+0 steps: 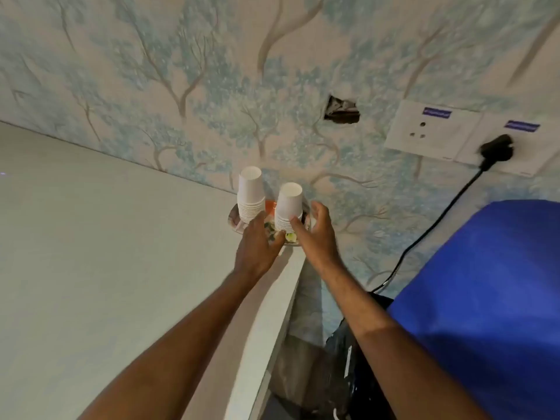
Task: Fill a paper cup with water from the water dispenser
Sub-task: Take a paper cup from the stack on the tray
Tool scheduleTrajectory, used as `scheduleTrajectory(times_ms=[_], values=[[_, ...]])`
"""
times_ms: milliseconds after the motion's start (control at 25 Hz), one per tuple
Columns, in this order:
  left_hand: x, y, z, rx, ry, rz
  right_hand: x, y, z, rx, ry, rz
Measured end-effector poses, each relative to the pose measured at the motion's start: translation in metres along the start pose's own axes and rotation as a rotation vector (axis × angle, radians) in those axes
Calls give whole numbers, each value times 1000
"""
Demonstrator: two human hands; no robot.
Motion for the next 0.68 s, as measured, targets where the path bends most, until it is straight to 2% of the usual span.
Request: scheduleTrajectory(times_ms=[200, 680], values=[[-33, 14, -20, 105, -30, 2, -47, 21, -14, -1, 18, 11], [-56, 27, -20, 119, -24, -6, -66, 34, -2, 31, -36, 52]])
Point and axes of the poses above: each hand's wrist, its own x-axis away from the middle knuckle, its own y-axis out of the palm, z = x × y, the point moved 6 cm from there along -x, towards the middle knuckle, and after that the axes turned 15 degrees about x, right-handed, at the moved point
